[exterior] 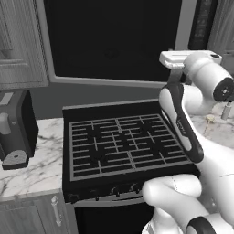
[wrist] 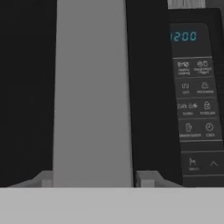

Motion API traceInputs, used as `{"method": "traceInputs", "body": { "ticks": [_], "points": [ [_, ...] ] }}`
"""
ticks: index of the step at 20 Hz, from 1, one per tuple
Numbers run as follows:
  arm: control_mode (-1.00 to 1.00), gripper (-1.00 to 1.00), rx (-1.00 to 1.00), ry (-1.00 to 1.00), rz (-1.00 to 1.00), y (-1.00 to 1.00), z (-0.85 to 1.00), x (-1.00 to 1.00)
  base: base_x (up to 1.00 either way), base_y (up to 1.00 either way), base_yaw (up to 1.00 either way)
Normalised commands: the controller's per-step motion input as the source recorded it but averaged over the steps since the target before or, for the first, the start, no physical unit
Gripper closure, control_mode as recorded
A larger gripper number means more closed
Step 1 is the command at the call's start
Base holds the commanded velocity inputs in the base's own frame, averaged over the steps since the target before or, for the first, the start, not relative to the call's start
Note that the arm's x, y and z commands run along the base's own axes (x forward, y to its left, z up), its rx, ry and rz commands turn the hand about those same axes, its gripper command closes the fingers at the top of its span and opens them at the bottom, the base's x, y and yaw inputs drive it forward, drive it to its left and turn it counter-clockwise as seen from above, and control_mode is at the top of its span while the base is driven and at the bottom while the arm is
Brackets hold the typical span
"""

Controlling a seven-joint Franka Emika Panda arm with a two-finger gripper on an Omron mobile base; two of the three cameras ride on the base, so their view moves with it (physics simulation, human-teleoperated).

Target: Open the microwave door.

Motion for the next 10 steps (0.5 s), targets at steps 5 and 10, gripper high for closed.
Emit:
{"method": "traceInputs", "body": {
  "ticks": [5, 10],
  "points": [
    [-1.00, -1.00, -0.01, 0.00, -0.03, 0.21, 0.85, -1.00, 0.00, 0.00, 0.00],
    [-1.00, -1.00, -0.05, 0.02, -0.05, 0.36, 0.87, -1.00, 0.00, 0.00, 0.00]
  ]
}}
